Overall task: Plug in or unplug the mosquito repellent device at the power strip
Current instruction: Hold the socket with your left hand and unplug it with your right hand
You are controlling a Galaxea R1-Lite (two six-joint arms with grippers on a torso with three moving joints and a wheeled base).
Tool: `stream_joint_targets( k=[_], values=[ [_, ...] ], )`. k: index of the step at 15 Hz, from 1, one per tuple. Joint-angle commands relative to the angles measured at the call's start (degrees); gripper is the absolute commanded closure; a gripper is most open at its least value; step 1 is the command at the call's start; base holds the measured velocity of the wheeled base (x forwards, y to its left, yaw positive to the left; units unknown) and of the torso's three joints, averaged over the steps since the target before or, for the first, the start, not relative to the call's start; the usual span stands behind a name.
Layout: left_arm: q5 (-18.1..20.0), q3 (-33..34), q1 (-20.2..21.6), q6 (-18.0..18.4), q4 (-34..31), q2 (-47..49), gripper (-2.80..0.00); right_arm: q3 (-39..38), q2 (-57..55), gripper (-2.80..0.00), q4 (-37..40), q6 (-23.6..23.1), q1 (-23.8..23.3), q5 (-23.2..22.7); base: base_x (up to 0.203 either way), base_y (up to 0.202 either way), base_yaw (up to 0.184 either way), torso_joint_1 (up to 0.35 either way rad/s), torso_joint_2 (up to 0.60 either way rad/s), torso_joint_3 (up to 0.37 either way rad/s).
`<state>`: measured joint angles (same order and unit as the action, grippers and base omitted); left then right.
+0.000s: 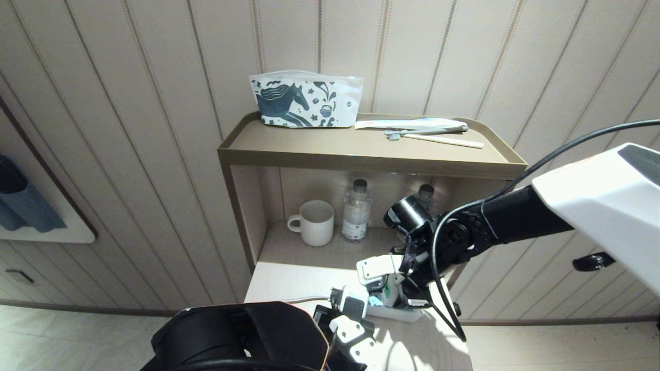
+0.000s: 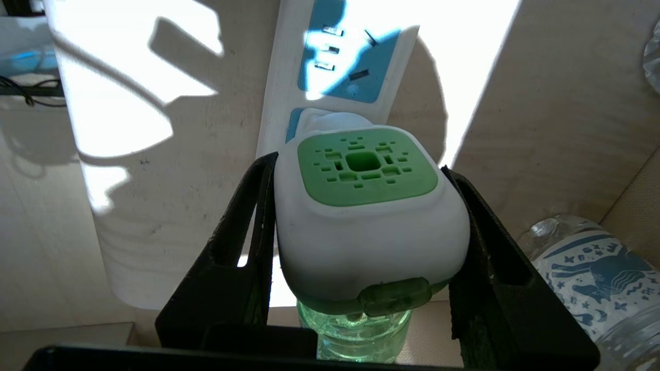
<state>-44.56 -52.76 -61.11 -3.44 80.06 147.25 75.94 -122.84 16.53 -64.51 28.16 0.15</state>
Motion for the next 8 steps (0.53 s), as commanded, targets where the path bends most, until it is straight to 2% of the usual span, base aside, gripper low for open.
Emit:
stream_joint_targets(
  k=[1, 4, 8],
  values=[
    [-1.3, 3.3, -1.1, -0.1, 3.9, -1.1, 0.00, 0.7, 0.2, 0.00, -0.1, 0.1, -0.3, -0.2, 0.000, 0.000, 0.000, 0.000, 0.00, 0.000],
    [-2.4, 9.5, -1.3, -0.6, 7.8, -3.8, 0.00, 0.4, 0.2, 0.00, -0.2, 0.1, -0.3, -0.2, 0.000, 0.000, 0.000, 0.000, 0.00, 0.000],
    [-2.5, 13.3, 0.7, -1.8, 8.3, -7.1, 0.00, 0.3, 0.4, 0.00, -0.1, 0.1, -0.2, -0.2, 0.000, 0.000, 0.000, 0.000, 0.00, 0.000]
  ],
)
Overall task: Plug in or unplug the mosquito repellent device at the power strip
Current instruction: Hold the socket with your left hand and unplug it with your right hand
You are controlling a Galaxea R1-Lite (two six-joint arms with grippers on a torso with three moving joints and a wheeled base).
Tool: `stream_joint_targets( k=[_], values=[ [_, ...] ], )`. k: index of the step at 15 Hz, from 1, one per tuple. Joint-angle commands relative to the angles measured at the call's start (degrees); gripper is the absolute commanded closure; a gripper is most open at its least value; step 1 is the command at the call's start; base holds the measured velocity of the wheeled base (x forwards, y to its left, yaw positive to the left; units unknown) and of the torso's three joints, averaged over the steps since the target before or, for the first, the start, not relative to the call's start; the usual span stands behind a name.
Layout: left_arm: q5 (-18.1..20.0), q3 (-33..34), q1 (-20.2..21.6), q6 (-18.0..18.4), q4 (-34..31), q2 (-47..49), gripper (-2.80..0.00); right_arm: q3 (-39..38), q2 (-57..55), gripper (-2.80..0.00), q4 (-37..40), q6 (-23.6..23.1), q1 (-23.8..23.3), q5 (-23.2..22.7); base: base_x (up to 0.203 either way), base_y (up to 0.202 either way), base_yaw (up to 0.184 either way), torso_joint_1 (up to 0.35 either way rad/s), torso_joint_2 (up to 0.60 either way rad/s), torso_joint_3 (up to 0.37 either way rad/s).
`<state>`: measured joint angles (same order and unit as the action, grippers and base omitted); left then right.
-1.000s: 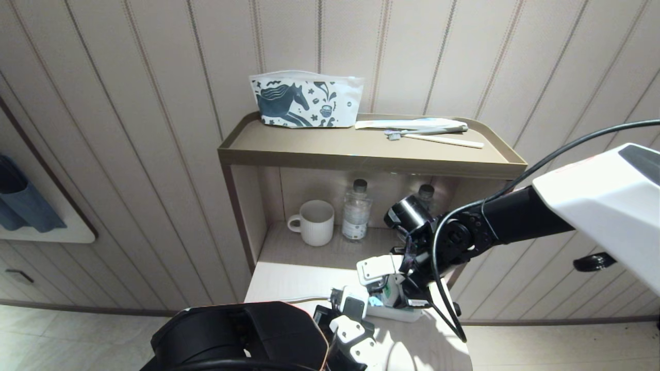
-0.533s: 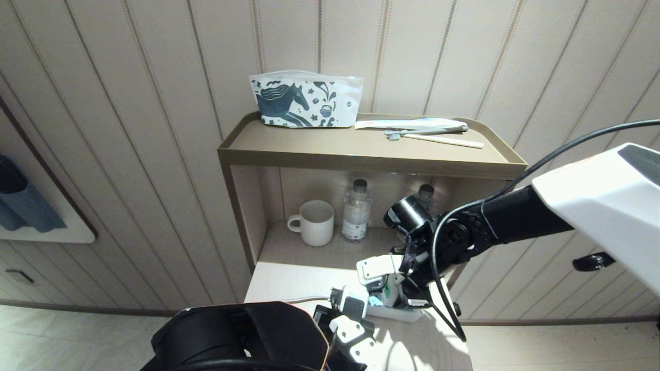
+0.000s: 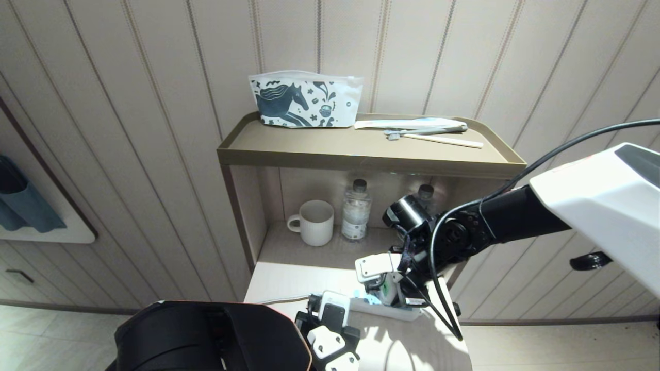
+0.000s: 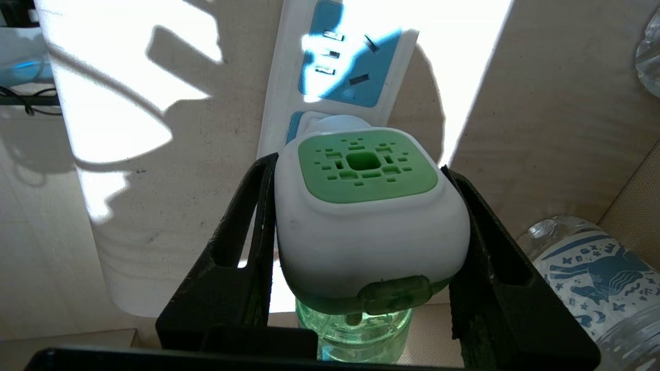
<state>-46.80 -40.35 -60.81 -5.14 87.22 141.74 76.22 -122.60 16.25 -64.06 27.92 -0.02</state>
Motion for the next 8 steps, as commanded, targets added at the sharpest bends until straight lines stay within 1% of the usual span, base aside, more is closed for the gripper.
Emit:
stream_joint_targets(
  k=[1, 6, 7, 8],
  values=[
    [-0.3, 0.9, 0.4, -0.1, 1.1, -1.6, 0.00, 0.0, 0.2, 0.00, 0.2, -0.4, 0.0, -0.1, 0.000, 0.000, 0.000, 0.000, 0.00, 0.000],
    [-0.3, 0.9, 0.4, -0.1, 1.1, -1.6, 0.00, 0.0, 0.2, 0.00, 0.2, -0.4, 0.0, -0.1, 0.000, 0.000, 0.000, 0.000, 0.00, 0.000],
    [-0.5, 0.0, -0.5, -0.2, 1.1, -0.9, 0.00, 0.5, -0.4, 0.00, 0.1, -0.4, 0.1, -0.1, 0.000, 0.000, 0.000, 0.000, 0.00, 0.000],
    [-0.7, -1.6, -3.9, -0.2, 1.0, 0.8, 0.00, 0.6, -0.6, 0.00, 0.1, -0.3, 0.1, -0.1, 0.000, 0.000, 0.000, 0.000, 0.00, 0.000]
  ],
)
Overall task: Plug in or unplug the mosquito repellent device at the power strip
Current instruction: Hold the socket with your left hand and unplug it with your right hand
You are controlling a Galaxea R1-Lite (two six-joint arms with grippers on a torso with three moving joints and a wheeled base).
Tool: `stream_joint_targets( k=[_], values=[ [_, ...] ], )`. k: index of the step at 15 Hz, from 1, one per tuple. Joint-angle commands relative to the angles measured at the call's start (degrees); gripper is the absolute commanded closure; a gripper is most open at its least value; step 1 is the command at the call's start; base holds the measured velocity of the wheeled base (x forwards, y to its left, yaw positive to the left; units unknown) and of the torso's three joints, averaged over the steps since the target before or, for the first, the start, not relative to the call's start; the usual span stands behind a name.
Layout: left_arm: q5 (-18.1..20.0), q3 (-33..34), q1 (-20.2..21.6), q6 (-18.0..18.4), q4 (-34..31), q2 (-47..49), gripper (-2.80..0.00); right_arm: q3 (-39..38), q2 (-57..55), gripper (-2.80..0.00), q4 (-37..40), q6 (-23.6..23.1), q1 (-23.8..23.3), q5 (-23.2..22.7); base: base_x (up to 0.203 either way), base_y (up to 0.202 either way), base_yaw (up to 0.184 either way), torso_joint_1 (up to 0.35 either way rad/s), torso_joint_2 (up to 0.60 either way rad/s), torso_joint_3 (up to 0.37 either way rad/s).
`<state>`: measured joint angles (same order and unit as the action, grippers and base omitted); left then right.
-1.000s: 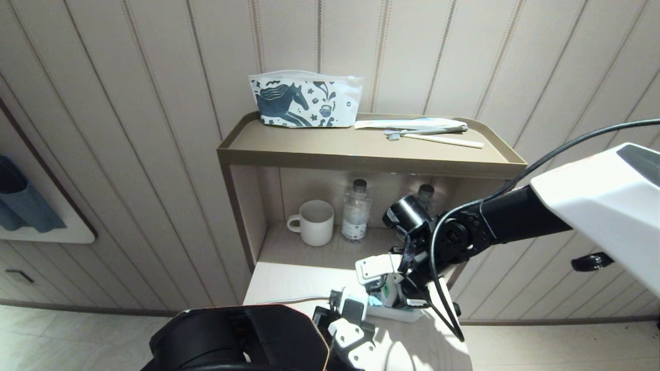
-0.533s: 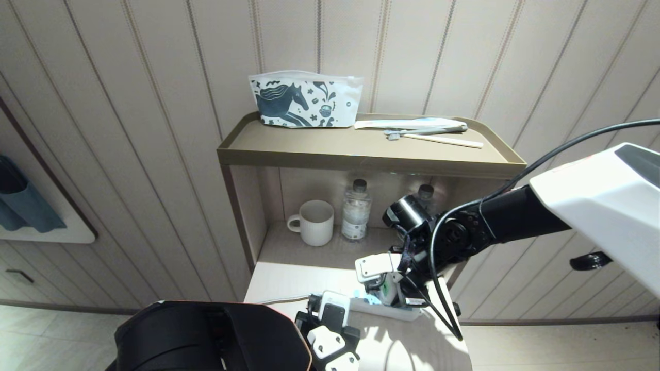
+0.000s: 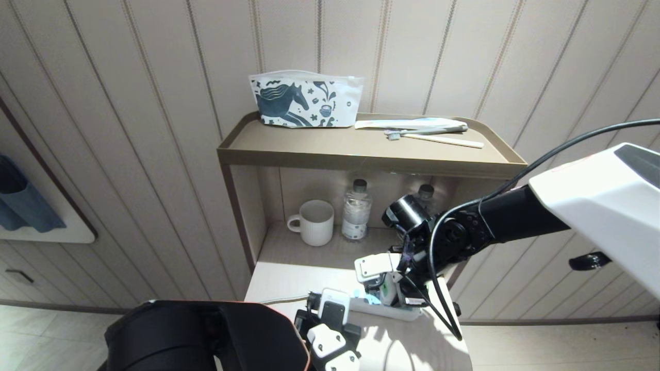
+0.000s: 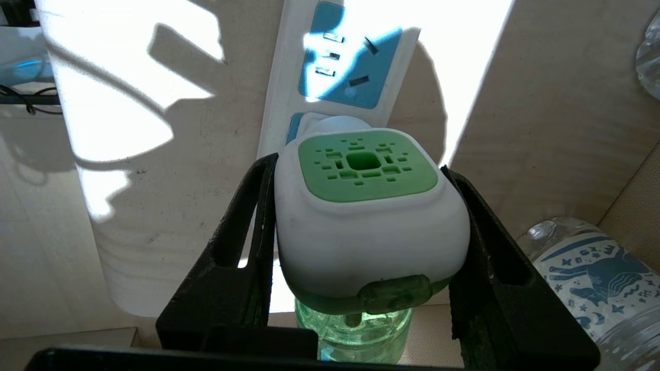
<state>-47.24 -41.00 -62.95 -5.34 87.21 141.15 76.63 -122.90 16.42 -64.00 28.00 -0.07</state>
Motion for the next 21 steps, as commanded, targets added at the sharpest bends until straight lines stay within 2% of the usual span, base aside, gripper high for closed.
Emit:
stream_joint_targets(
  k=[1, 2, 6, 20, 21],
  values=[
    [-0.5, -2.5, -6.2, -0.1, 0.9, 2.9, 0.00, 0.2, -0.3, 0.00, -0.1, -0.3, 0.0, 0.0, 0.000, 0.000, 0.000, 0.000, 0.00, 0.000],
    [-0.7, -4.2, -8.7, 0.0, 0.8, 4.4, 0.00, 0.2, -0.3, 0.00, -0.1, -0.3, 0.0, 0.0, 0.000, 0.000, 0.000, 0.000, 0.00, 0.000],
    [-0.8, -8.5, -9.6, 1.1, 0.0, 6.2, 0.00, 0.1, -0.1, 0.00, -0.1, -0.4, 0.0, 0.0, 0.000, 0.000, 0.000, 0.000, 0.00, 0.000],
    [-0.8, -8.5, -9.6, 1.1, 0.0, 6.2, 0.00, 0.1, -0.1, 0.00, -0.1, -0.4, 0.0, 0.0, 0.000, 0.000, 0.000, 0.000, 0.00, 0.000],
    [-1.9, -7.9, -10.1, 1.2, -0.5, 6.6, 0.00, -0.2, -0.2, 0.00, -0.1, -0.4, -0.4, -0.2, 0.000, 0.000, 0.000, 0.000, 0.00, 0.000]
  ],
)
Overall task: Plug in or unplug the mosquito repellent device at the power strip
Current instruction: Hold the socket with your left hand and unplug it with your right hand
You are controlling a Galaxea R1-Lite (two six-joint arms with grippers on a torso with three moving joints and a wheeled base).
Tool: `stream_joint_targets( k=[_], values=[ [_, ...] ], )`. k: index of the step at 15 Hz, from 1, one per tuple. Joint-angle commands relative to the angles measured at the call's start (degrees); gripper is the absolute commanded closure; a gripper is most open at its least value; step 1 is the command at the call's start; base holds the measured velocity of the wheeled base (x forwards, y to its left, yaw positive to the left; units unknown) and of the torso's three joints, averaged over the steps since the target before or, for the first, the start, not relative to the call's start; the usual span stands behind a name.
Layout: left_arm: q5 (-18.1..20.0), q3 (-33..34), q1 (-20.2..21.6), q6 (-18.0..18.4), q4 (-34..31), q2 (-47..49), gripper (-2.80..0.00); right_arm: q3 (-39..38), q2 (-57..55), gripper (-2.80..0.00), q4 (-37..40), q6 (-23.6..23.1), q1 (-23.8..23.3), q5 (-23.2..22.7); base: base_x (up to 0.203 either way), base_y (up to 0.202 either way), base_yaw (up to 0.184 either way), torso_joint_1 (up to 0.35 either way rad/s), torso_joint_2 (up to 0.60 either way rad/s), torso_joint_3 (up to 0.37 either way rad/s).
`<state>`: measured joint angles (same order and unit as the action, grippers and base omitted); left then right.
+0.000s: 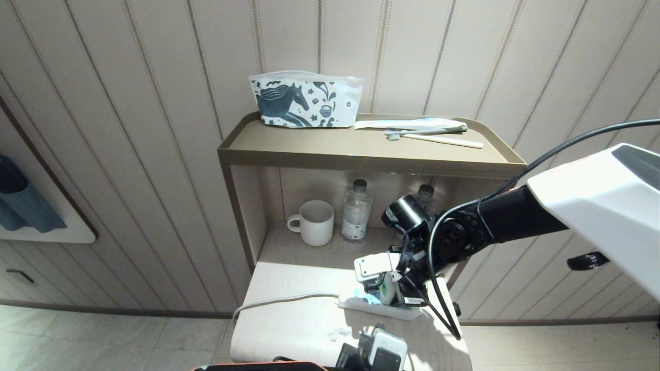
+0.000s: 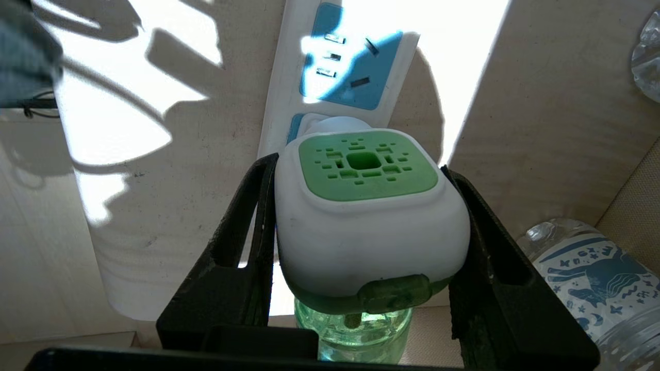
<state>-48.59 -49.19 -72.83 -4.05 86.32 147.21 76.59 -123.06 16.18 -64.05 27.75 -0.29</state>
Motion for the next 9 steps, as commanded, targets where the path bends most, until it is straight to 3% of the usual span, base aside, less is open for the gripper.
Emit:
stream_joint_targets(
  k=[1, 2, 8, 9],
  values=[
    [-2.9, 2.4, -2.8, 0.2, -0.4, 1.4, 0.00, -0.2, -0.1, 0.00, 0.1, -0.4, -0.2, -0.1, 0.000, 0.000, 0.000, 0.000, 0.00, 0.000],
    [-4.9, 3.7, -4.2, 0.3, -1.1, 2.1, 0.00, -0.2, -0.1, 0.00, 0.1, -0.4, -0.2, -0.1, 0.000, 0.000, 0.000, 0.000, 0.00, 0.000],
    [-4.9, 3.8, -4.1, 0.2, -1.0, 2.0, 0.00, -0.3, -0.1, 0.00, -0.1, -0.4, -0.2, 0.0, 0.000, 0.000, 0.000, 0.000, 0.00, 0.000],
    [-4.6, 5.3, -2.2, -0.6, -0.4, 1.0, 0.00, -0.7, 0.0, 0.00, -1.6, -0.3, -0.1, 0.1, 0.000, 0.000, 0.000, 0.000, 0.00, 0.000]
  ],
)
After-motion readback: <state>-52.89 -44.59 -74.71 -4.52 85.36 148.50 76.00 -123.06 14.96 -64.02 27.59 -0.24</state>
